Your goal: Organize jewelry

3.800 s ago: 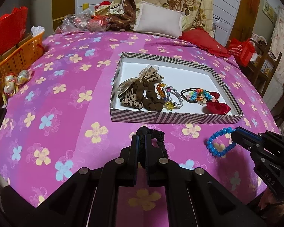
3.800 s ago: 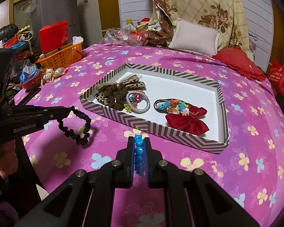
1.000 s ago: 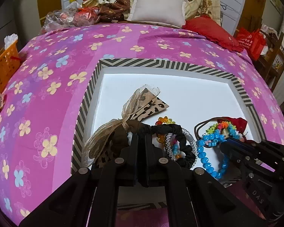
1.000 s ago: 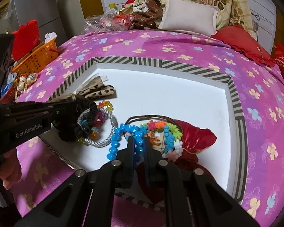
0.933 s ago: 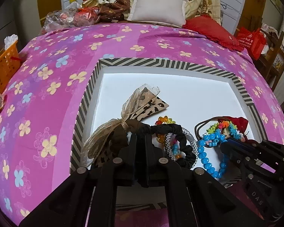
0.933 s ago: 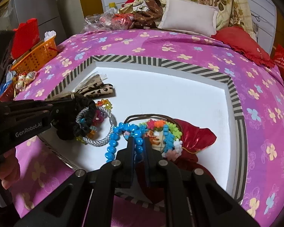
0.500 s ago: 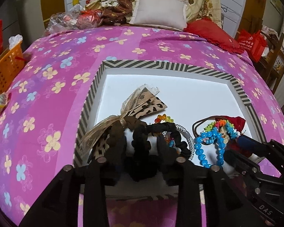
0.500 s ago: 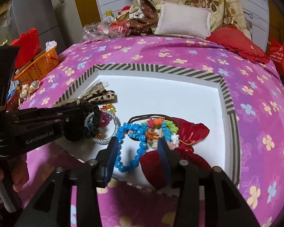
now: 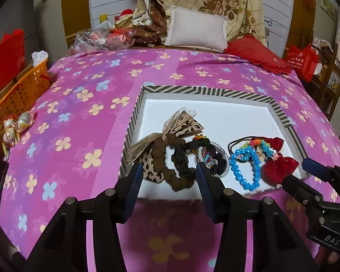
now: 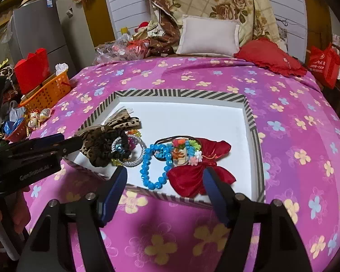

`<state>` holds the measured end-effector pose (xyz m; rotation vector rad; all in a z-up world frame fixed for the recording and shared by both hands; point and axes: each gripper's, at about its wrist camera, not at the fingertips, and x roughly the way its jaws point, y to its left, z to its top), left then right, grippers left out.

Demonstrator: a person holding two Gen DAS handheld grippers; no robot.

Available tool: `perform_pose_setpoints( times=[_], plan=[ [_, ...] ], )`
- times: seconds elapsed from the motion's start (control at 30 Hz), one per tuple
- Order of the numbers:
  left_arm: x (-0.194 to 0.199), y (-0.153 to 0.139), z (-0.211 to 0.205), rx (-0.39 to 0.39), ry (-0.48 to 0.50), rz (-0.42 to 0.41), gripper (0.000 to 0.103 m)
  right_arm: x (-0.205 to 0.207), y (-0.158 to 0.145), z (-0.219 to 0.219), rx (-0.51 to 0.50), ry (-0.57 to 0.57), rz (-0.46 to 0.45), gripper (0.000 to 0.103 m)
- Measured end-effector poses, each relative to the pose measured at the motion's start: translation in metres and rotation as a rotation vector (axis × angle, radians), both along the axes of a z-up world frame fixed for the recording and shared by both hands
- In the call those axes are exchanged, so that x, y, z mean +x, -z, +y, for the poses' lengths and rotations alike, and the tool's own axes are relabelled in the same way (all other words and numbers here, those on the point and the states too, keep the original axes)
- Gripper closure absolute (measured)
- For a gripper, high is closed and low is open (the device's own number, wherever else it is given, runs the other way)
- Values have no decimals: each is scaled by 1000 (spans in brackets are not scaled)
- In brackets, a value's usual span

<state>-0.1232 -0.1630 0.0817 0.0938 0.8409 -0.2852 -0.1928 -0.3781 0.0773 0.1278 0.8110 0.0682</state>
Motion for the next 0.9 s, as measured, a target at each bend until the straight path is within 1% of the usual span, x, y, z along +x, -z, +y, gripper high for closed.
perform_pose_setpoints(
  times=[0.17, 0.47, 0.67, 0.9],
  plan=[
    [-20, -9, 4, 16, 5, -33, 65, -13, -6, 4, -5, 12, -11, 27],
    [-48, -24, 15, -8, -12, -68, 66, -35, -11, 17, -33, 13, -13, 22],
    [-59, -29, 17, 1, -20, -83, 66, -44, -17, 25, -49, 11, -30, 19],
    [-68, -31, 19, 6, -30, -92, 66, -49, -22, 28, -55, 14, -37, 18]
  ],
)
